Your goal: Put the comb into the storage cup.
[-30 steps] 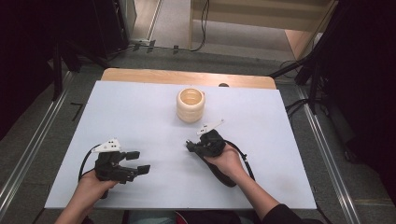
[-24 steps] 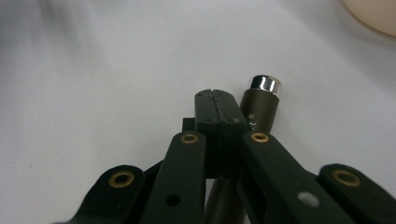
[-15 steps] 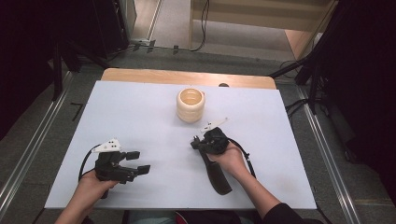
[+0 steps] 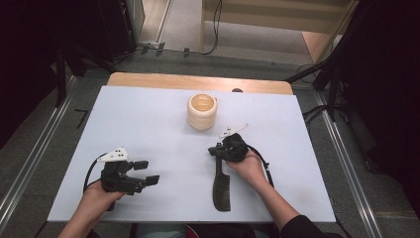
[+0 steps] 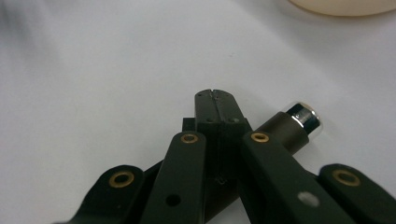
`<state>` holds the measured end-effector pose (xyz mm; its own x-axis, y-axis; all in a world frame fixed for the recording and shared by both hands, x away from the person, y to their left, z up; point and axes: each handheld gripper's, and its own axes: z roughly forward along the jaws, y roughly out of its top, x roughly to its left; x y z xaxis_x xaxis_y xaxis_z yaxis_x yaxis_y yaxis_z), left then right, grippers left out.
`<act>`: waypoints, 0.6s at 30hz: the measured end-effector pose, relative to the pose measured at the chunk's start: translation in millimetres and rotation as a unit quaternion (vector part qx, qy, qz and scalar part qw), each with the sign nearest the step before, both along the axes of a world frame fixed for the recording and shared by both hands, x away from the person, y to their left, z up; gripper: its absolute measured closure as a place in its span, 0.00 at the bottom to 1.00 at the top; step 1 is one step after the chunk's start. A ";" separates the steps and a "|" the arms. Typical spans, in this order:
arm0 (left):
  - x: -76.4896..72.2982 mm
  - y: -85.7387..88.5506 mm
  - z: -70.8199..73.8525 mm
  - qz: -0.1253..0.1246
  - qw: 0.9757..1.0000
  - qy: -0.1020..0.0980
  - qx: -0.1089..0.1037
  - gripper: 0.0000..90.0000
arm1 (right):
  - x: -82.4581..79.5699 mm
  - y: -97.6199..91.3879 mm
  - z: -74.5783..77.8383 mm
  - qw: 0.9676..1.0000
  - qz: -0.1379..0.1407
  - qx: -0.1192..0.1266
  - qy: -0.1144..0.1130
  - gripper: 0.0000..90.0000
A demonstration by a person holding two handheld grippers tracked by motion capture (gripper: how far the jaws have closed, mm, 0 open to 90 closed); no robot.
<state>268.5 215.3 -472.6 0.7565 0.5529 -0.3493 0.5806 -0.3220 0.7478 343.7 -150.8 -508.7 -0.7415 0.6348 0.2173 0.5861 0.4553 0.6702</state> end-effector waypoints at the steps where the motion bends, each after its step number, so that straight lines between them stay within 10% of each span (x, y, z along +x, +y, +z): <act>1: 0.0 -0.1 0.0 0.000 1.000 0.000 0.000 0.24 | -0.1 -1.5 -0.1 1.000 -0.004 -0.003 -0.001 0.97; 18: 0.7 -0.8 0.0 0.000 1.000 0.000 0.000 0.24 | 0.5 -20.2 -5.0 0.999 -0.031 -0.003 0.013 0.97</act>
